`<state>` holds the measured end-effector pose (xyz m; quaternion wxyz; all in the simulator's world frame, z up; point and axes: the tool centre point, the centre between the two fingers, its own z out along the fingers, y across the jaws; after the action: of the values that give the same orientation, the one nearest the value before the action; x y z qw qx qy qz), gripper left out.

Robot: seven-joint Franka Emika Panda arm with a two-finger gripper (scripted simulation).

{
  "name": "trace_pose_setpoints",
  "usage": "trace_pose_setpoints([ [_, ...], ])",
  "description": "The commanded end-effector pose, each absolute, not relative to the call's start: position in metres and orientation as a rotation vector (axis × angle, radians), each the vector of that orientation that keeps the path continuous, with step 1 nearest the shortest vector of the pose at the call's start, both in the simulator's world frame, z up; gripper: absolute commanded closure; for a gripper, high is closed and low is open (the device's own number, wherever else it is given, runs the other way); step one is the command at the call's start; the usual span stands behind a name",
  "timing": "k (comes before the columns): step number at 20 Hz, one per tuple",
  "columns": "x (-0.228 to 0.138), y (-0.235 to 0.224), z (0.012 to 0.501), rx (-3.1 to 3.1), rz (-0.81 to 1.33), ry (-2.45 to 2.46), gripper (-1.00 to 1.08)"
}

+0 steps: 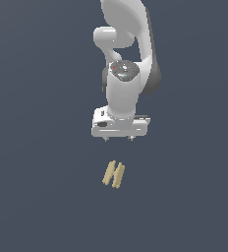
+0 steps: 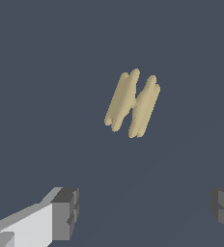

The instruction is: Pick up the object and move it to a goal position.

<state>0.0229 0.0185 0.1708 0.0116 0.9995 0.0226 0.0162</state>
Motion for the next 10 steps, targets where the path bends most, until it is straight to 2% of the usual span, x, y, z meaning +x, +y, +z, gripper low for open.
trace_pose_setpoints([
  [1, 0.030, 0.017, 0.165, 3.120, 0.047, 0.032, -0.92],
  [10, 0.069, 0.010, 0.128, 3.127, 0.027, -0.191, -0.92],
])
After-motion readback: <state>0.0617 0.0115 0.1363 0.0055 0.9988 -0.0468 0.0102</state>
